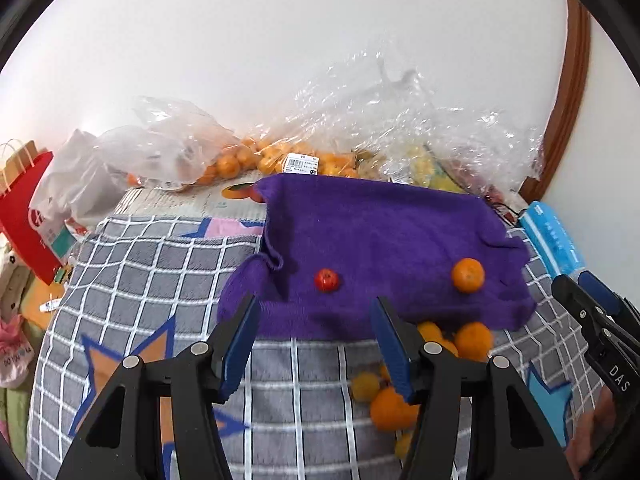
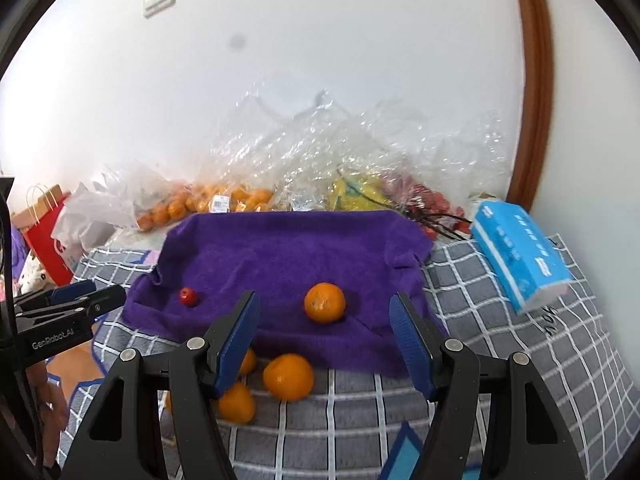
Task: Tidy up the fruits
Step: 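Open the left tool to release the tomato while the right tool releases the orange on the towel, then grasp the small yellow-green fruit beside the oranges with the right tool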
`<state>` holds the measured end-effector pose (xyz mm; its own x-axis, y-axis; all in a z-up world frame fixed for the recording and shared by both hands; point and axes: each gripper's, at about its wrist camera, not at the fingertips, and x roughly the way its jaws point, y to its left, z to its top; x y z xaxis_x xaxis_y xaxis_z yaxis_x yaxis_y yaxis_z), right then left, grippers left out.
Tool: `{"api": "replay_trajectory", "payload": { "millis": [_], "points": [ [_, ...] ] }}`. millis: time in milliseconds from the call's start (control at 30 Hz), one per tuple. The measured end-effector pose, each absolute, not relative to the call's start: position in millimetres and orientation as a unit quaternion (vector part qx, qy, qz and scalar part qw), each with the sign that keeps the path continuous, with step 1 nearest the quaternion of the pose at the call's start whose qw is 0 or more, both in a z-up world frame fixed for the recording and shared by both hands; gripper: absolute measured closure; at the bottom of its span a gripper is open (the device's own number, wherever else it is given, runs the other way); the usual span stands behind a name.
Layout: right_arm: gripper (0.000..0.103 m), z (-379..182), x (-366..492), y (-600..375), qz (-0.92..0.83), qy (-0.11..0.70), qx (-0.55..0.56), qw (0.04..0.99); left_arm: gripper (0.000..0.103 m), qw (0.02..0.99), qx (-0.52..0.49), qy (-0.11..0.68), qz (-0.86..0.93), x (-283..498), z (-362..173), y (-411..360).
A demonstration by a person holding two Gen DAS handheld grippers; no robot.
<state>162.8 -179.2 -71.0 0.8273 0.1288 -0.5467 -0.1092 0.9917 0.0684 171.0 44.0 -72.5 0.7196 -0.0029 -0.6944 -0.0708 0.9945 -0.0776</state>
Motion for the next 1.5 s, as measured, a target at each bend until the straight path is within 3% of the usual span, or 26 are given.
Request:
{"api": "replay_trajectory", "payload": {
  "millis": [467, 1100, 1400, 1500],
  "points": [
    [0.037, -83.8, 111.0, -179.4, 0.098, 0.307, 0.024, 0.946, 0.048, 0.926, -0.027, 0.375, 0.011, 118.7, -70.3, 41.4],
    [0.037, -100.8, 106.6, -176.3, 0.093, 0.327, 0.037, 0.94, 0.048, 0.919, -0.056, 0.389, 0.031, 112.1, -86.0, 68.8],
    [0.04, -114.2, 112.5, -160.6, 0.106, 0.341, 0.02, 0.934, 0.048, 0.915, -0.065, 0.395, 0.044, 116.7, -96.7, 89.6],
    [0.046, -123.2, 115.3, -149.9, 0.122, 0.352, 0.023, 0.928, 0.048, 0.912, -0.07, 0.402, 0.047, 120.1, -103.9, 95.8]
  ]
}}
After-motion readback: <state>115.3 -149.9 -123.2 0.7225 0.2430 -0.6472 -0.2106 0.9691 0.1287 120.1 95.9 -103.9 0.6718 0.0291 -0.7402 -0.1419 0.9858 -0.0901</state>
